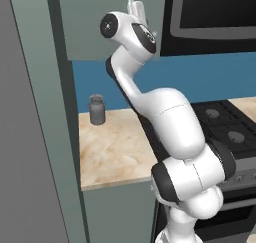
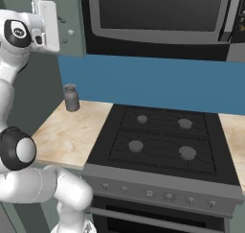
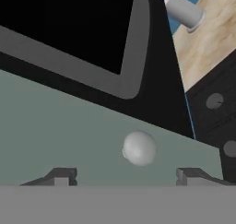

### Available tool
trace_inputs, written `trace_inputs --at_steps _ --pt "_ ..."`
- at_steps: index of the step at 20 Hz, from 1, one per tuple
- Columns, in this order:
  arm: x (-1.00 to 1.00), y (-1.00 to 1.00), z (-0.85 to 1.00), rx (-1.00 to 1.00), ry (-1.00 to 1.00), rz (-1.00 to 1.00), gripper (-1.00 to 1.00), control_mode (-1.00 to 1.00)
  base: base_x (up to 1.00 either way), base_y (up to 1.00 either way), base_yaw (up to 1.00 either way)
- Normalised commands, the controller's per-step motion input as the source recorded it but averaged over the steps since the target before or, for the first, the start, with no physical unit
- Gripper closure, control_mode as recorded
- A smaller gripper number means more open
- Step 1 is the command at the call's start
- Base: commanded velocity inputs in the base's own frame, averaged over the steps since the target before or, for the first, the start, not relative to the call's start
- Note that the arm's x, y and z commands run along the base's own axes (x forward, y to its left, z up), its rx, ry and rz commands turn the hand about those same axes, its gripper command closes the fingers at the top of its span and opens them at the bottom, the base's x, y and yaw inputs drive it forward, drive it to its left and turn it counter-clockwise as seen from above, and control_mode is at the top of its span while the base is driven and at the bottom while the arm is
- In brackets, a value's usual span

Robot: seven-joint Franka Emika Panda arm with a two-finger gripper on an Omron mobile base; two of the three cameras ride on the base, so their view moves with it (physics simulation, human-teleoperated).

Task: Close all open cabinet doors.

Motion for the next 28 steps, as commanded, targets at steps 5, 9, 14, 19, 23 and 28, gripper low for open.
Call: trace_inputs --at_steps 5,9,14,19,23,28 --pt "0.28 -0.36 -0.09 0.02 0.0 0.03 -1.0 -1.0 0.0 0.0 0.0" --pt "0.18 -0.25 -0.15 0.14 -0.01 0.16 -1.0 -1.0 0.0 0.0 0.0" --pt "0.36 -0.22 -0.16 0.17 0.0 0.2 -1.0 -1.0 0.0 0.0 0.0" --pt "0.39 -0.16 -0.21 0.14 0.0 0.22 -1.0 -1.0 0.0 0.0 0.0" --pt "0.43 -0.1 -0.23 0.12 0.0 0.22 -1.0 -1.0 0.0 0.0 0.0" --pt "0.36 -0.04 -0.19 0.09 0.0 0.23 -1.0 -1.0 0.0 0.0 0.0"
